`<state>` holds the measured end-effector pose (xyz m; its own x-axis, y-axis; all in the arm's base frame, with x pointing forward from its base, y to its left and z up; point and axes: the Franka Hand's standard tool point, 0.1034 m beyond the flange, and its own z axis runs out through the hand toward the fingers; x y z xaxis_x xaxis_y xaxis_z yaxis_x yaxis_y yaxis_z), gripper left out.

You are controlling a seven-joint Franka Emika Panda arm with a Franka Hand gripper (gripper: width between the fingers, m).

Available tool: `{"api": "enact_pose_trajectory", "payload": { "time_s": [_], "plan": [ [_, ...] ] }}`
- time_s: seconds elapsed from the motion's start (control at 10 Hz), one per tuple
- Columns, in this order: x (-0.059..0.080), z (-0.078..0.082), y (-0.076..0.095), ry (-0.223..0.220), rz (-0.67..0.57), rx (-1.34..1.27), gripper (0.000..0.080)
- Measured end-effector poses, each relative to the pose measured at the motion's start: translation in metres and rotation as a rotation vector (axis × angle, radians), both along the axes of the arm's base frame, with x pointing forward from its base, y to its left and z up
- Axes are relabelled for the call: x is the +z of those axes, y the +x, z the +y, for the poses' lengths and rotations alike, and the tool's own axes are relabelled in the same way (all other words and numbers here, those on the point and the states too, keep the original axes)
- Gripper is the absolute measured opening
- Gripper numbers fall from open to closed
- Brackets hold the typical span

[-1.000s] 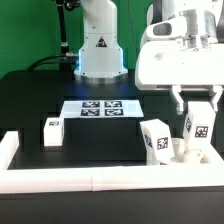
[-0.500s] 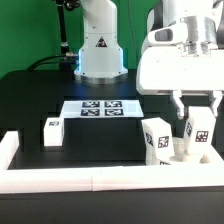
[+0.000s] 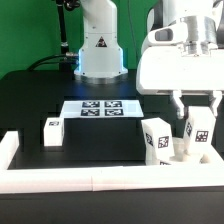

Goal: Assemble stool

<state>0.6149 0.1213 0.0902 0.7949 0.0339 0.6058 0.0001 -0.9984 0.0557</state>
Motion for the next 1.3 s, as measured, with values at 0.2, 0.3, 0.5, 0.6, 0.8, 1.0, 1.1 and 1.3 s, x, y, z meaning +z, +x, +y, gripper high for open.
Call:
{"api": "enact_pose_trajectory", "payload": {
  "time_s": [0.2, 0.3, 0.5, 0.6, 0.8, 1.0, 1.1, 1.3],
  "plan": [
    [0.0000, 0.0000, 0.0001, 0.000, 0.000, 0.000, 0.0334],
    [0.0004, -0.0010, 0.0006, -0.009, -0.004, 0.013, 0.0334],
    [-0.0010, -0.0060, 0.0016, -0.023, -0.020, 0.038, 0.0334],
    [-0.0012, -0.0064, 0.0023, -0.024, -0.025, 0.050, 0.0334],
    [-0.0010, -0.0083, 0.0053, -0.020, -0.020, 0.059, 0.0334],
    [-0.0007, -0.0082, 0.0065, -0.013, -0.002, 0.052, 0.0334],
    [-0.0040, -0.0082, 0.0048, -0.013, 0.016, 0.052, 0.0422],
    [-0.0044, -0.0083, 0.0047, -0.013, 0.017, 0.052, 0.0556]
  ]
}}
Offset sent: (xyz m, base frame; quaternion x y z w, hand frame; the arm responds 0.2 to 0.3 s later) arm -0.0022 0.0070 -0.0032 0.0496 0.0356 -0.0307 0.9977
